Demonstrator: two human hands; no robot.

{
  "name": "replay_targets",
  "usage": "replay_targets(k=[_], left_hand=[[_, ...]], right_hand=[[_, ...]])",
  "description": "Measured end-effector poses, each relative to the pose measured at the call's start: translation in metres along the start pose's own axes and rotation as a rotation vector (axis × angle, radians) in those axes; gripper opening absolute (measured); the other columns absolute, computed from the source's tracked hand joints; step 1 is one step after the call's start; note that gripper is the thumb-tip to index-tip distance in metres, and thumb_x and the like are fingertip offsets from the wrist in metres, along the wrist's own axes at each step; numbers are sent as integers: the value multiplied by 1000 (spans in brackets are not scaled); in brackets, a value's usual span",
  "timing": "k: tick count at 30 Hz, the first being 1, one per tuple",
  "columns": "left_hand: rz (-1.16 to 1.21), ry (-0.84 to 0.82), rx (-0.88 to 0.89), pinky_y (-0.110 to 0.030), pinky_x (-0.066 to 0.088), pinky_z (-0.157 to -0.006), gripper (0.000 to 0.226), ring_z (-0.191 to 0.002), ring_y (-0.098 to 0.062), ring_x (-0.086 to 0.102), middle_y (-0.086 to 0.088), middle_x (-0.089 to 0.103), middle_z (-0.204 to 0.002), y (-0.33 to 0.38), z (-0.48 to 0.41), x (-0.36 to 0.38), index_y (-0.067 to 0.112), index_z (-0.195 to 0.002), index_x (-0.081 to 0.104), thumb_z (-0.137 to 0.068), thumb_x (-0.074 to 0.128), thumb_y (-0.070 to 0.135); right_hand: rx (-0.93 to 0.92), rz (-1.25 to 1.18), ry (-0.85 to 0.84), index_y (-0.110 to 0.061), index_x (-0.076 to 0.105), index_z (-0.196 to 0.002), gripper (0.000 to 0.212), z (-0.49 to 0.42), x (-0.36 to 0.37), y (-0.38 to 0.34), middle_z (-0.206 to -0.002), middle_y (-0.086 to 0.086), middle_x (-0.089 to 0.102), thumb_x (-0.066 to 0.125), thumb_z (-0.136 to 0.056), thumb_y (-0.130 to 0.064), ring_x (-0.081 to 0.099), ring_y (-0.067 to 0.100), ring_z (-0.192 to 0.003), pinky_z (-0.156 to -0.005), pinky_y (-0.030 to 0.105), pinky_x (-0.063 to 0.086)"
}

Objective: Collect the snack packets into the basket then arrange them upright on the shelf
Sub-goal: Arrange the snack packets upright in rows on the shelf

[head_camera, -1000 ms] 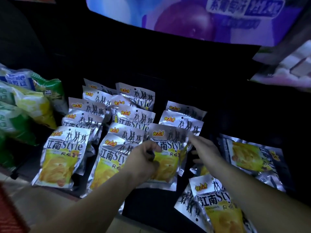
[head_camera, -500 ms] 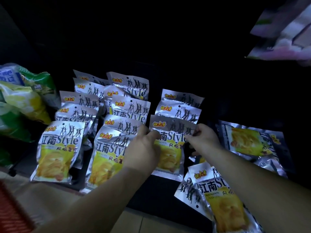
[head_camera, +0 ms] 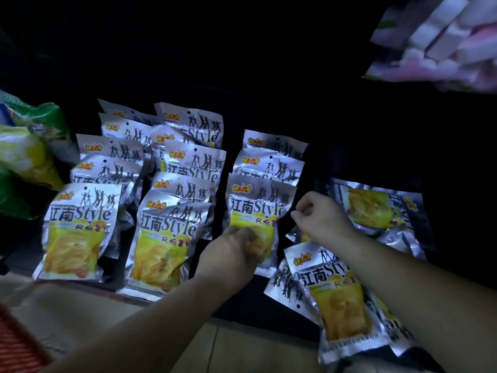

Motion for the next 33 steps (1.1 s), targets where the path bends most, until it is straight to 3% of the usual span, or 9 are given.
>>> replay_targets(k=[3, 6, 8, 12, 16, 20, 26, 30, 33], left_hand=[[14, -52, -45, -34, 57, -71, 16, -84, -19, 64, 7, 65, -97, 7, 14, 10, 33, -104, 61, -91, 59, 42], [96, -206, -96, -34, 58, -73, 12, -81, -18, 65, 8, 68, -87, 15, 33, 31, 33, -93, 59, -86, 61, 43], [80, -231, -66, -37, 58, -73, 14, -79, -20, 63, 6, 63, -85, 21, 42, 43, 29, -84, 56, -88, 60, 42], [-39, -113, -85, -33, 54, -81, 33, -109, -23, 61, 5, 54, -126, 20, 43, 46, 32, -124, 62, -93, 57, 38], [-4, -174, -114, -34, 55, -86, 36, -108, -24, 62, 3, 55, -126, 15, 44, 49, 32, -129, 61, -93, 58, 37], [60, -249, -35, -40, 56, -77, 8, -87, -20, 59, 6, 57, -97, 21, 49, 65, 29, -92, 59, -89, 52, 31], [149, -258, -15, -31, 54, -80, 41, -99, -18, 59, 8, 56, -105, 36, 46, 80, 31, -122, 64, -84, 51, 23], [194, -279, 13, -39, 56, -67, 19, -78, -21, 60, 8, 60, -84, 50, 49, 86, 27, -92, 59, -79, 46, 21], [266, -338, 21, -39, 55, -61, 14, -71, -23, 59, 5, 59, -72, 57, 52, 86, 28, -86, 53, -79, 47, 18]], right_hand=[[-28, 132, -49, -29, 57, -83, 15, 35, -4, 9, -84, -7, 63, 65, -92, -39, 63, 19, -74, -71, 44, 57], [-65, 277, -91, -33, 60, -95, 9, 71, 2, 32, -114, -9, 55, 61, -92, -41, 57, 19, -105, -83, 40, 53], [-96, 432, -137, -37, 61, -116, 25, 89, 7, 50, -132, -9, 46, 58, -93, -46, 49, 20, -124, -91, 40, 52], [-63, 557, -138, -44, 37, -149, 65, 110, 9, 77, -165, 0, 11, 61, -90, -56, 19, 26, -151, -107, 42, 45], [-87, 607, -45, -44, 37, -148, 72, 113, 13, 86, -160, 2, 15, 62, -84, -65, 18, 26, -148, -99, 39, 50], [-95, 615, -49, -45, 40, -146, 70, 101, 20, 81, -149, 0, 25, 62, -83, -66, 23, 25, -140, -97, 38, 50], [-112, 612, -38, -37, 45, -144, 53, 104, 18, 79, -134, -3, 40, 60, -94, -46, 32, 19, -132, -87, 33, 51], [-97, 626, -28, -27, 59, -131, 33, 103, 15, 80, -127, -3, 49, 55, -98, -30, 44, 19, -123, -82, 33, 51], [-97, 589, 31, -28, 65, -123, 27, 102, 6, 78, -119, -5, 56, 56, -98, -24, 53, 18, -112, -74, 29, 47]])
Point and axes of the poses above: each hand's wrist, its own z-axis away from the middle knuckle, its own x-axis out of the palm, y = z × x, the point moved 1 cm from there along -z, towards the middle knuckle
